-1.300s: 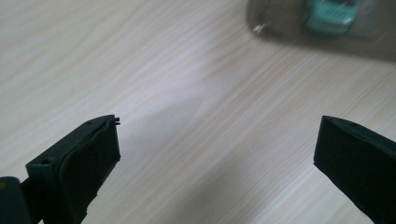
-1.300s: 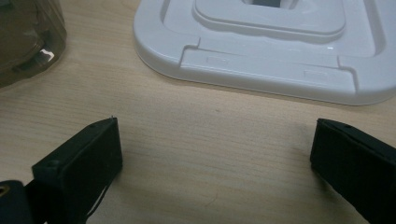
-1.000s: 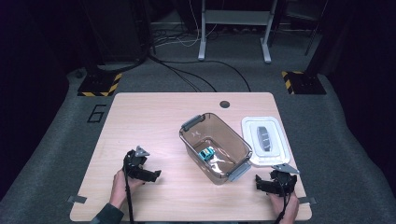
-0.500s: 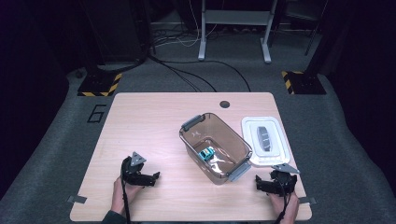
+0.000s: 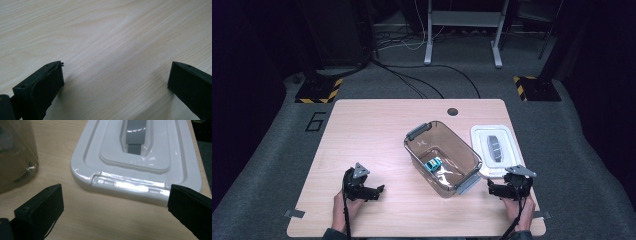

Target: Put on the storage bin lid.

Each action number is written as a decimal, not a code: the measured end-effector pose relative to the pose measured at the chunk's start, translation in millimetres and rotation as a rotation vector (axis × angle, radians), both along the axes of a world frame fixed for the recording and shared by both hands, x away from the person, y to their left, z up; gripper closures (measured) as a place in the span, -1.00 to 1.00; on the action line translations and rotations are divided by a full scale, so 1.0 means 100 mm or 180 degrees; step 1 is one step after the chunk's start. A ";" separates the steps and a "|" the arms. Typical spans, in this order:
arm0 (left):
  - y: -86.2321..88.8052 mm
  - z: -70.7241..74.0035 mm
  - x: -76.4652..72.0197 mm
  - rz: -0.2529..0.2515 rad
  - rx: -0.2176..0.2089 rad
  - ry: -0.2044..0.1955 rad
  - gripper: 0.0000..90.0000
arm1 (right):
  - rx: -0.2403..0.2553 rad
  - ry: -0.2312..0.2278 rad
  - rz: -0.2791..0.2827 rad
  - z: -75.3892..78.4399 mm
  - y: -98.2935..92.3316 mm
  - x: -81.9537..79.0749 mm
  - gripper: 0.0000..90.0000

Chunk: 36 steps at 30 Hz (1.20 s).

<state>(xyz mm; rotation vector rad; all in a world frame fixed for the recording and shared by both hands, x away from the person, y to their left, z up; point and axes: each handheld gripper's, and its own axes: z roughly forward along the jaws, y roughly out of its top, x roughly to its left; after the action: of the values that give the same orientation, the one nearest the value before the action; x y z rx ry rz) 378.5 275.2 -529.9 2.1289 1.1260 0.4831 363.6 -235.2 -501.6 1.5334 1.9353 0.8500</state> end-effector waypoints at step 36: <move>-0.01 0.00 0.00 0.0018 -0.0011 -0.0006 -1.00 | -0.0060 0.0025 -0.0078 0.25 0.04 1.26 -0.66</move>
<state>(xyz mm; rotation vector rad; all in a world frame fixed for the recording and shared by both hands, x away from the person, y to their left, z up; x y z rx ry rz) 378.3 274.5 -530.2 2.1224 1.1313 0.4853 489.8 -231.2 -476.2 1.5486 1.9207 0.8142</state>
